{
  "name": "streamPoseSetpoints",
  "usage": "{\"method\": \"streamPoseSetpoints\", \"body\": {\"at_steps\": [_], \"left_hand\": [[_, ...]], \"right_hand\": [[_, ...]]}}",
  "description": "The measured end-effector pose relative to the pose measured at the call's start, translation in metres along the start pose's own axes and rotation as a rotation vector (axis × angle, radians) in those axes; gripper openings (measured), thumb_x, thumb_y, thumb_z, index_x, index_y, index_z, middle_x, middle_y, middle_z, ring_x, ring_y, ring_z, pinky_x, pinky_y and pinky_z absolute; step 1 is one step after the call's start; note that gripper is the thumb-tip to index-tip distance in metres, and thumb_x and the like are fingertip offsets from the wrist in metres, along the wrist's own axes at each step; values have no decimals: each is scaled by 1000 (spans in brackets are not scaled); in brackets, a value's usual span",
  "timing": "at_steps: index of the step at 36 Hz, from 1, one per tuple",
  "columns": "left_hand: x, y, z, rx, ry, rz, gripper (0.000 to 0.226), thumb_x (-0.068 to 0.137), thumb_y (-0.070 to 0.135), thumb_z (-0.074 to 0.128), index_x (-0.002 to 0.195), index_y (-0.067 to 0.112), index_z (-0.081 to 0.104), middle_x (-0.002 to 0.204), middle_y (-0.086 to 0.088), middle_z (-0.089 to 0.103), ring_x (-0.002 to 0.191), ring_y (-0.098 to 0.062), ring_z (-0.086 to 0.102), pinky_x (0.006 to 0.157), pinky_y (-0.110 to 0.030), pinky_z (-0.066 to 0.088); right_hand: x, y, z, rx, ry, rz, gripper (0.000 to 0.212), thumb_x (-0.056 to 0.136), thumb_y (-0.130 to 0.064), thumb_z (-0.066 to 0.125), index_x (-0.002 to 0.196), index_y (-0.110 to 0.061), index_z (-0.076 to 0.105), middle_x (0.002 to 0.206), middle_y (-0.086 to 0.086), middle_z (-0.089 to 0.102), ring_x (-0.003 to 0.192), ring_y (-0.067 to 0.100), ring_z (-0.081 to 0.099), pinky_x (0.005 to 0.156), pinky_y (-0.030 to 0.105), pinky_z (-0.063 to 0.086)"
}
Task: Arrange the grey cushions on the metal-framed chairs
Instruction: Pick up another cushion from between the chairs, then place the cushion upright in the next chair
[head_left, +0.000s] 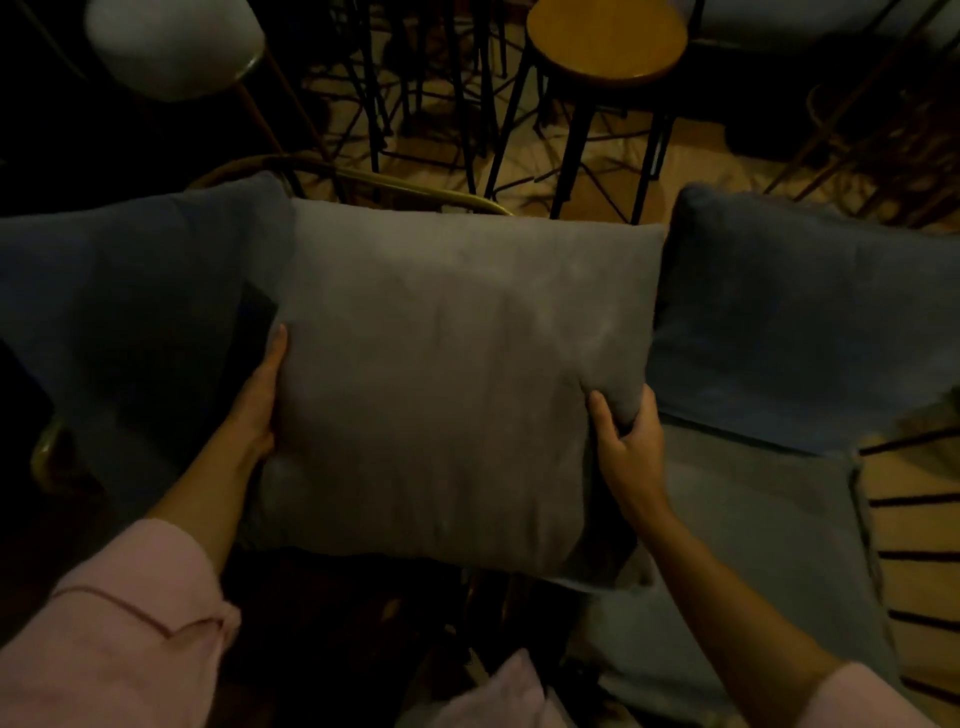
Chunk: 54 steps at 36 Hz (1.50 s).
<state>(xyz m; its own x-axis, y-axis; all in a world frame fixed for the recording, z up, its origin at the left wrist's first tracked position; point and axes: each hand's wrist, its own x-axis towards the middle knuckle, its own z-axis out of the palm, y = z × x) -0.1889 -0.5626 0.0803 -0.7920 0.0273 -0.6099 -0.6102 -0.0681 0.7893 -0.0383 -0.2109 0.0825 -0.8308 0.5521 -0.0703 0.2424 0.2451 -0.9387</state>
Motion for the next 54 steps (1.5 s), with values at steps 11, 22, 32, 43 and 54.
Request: {"method": "streamPoseSetpoints", "body": {"at_steps": [11,22,32,43,54], "left_hand": [[-99,-59,169,173,-6,100,58,85,51,65,121,5,61,113,-15,69,92,-27,67,70,-29,52],[-153,-143,328,267,-187,123,98,67,59,73,146,18,32,132,-5,52,113,-24,56,89,-34,48],[-157,-210,399,867,3,234,106,76,65,66,156,29,6,165,-11,7,151,-34,11,120,-55,16],[-146,-181,393,846,-131,186,97,84,53,65,157,28,6,166,-8,-2,152,-35,8,119,-54,18],[-116,-55,291,793,99,318,74,89,11,65,152,8,26,157,-24,23,146,-38,24,117,-41,25]], "right_hand": [[-43,36,-211,6,78,105,63,91,-41,61,146,-17,44,143,1,54,128,16,52,103,35,45],[-59,89,-361,-28,187,324,98,67,-50,81,149,-24,35,148,-1,47,130,20,48,103,34,42],[-52,159,-343,-561,-215,695,142,43,-92,58,149,-46,-24,161,17,-28,150,35,-22,122,57,1],[-39,143,-327,-505,-9,680,135,50,-92,57,155,-39,-10,160,20,-28,148,36,-28,116,63,-14],[34,17,-219,-433,-187,281,111,68,-82,60,156,-26,22,165,7,17,153,32,7,119,62,-4]]}}
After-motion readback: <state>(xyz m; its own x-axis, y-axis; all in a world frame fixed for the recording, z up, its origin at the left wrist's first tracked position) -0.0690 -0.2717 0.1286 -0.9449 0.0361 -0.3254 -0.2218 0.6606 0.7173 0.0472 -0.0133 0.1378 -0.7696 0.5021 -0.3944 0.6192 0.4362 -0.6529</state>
